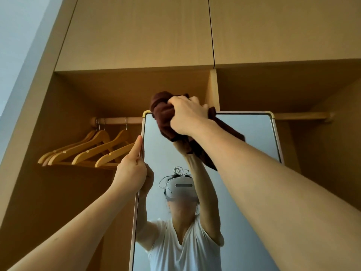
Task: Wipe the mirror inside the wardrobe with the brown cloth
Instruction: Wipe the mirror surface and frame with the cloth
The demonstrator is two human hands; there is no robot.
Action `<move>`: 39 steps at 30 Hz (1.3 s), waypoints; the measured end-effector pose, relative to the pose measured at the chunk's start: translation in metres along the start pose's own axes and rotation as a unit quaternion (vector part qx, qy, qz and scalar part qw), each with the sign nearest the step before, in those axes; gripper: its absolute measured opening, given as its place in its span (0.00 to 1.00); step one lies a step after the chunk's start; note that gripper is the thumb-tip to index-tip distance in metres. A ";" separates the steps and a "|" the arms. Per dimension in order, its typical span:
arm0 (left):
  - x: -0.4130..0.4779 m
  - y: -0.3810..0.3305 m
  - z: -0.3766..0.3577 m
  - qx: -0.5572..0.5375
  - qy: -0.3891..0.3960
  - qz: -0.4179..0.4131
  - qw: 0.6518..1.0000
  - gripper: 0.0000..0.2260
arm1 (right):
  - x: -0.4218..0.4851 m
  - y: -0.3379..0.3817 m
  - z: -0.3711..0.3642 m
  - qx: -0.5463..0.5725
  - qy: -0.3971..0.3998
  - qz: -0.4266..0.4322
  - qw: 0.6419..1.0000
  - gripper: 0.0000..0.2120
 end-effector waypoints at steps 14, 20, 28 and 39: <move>-0.004 -0.007 0.005 -0.006 0.000 -0.011 1.000 0.26 | -0.026 -0.121 0.042 -0.015 -0.068 -0.178 0.981 0.19; -0.005 -0.007 0.005 -0.007 0.002 0.003 1.000 0.25 | -0.010 -0.086 0.024 -0.063 -0.083 -0.193 0.976 0.20; -0.011 -0.016 0.010 -0.023 0.026 0.005 0.999 0.25 | -0.017 -0.040 0.022 -0.065 -0.049 -0.112 0.990 0.21; 0.009 -0.037 0.036 -0.412 0.009 0.268 0.871 0.23 | -0.018 0.075 -0.004 0.315 0.172 0.064 0.931 0.26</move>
Point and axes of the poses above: each hand's wrist, its own x-axis towards the middle knuckle, its own z-axis out of the back of the hand, y = z × x, the point moved 4 cm from there along x, towards the middle knuckle, and after that the axes turned 11 degrees about -y, right-handed, at the moved point
